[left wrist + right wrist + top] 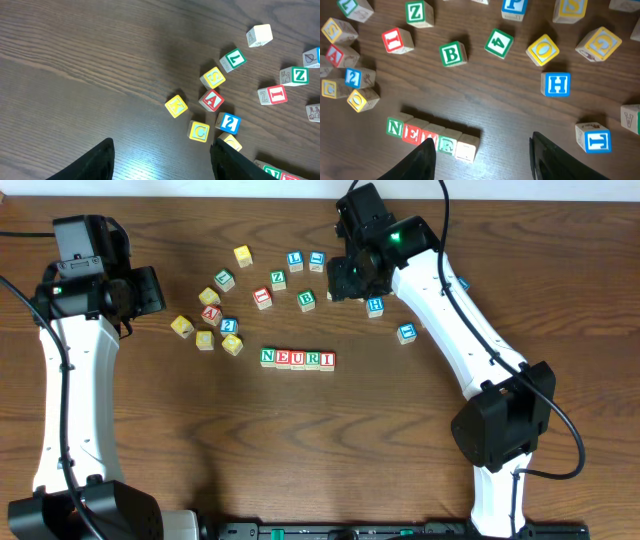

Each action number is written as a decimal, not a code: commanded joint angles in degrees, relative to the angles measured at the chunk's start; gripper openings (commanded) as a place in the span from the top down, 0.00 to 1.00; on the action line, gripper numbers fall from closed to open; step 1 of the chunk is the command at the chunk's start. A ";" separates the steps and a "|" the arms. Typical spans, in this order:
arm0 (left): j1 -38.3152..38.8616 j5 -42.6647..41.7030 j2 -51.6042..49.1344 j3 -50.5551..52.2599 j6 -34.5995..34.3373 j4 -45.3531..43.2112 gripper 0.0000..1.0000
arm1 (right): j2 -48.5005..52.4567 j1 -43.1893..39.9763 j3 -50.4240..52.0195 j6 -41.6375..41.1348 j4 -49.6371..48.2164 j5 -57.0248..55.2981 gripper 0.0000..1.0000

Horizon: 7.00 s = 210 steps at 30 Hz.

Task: Spell out NEURIPS
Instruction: 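Raise the right gripper and move it toward the back-right blocks, then lower the right gripper and close it on the blue P block, then lift the P block and carry it forward to the right of the I, then lower the P block beside the I and open the right gripper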

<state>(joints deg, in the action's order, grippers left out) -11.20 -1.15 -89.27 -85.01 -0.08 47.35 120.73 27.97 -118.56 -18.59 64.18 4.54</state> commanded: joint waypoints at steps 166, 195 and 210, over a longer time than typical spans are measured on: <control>1.81 -2.93 -0.42 -7.10 -3.67 6.56 0.22 | 3.17 4.02 19.02 -12.81 -2.12 -7.63 0.81; 1.81 -2.93 -0.44 -7.10 -3.67 6.56 0.22 | 3.17 6.60 21.94 -15.69 -5.51 -9.09 0.73; 1.81 -2.93 -0.44 -7.10 -3.67 6.56 0.22 | 3.17 6.62 21.97 -15.65 -4.59 -9.07 0.70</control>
<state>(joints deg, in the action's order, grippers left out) -9.37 -3.99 -89.52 -91.07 -3.22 53.78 123.42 34.28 -96.99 -33.54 59.31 -3.46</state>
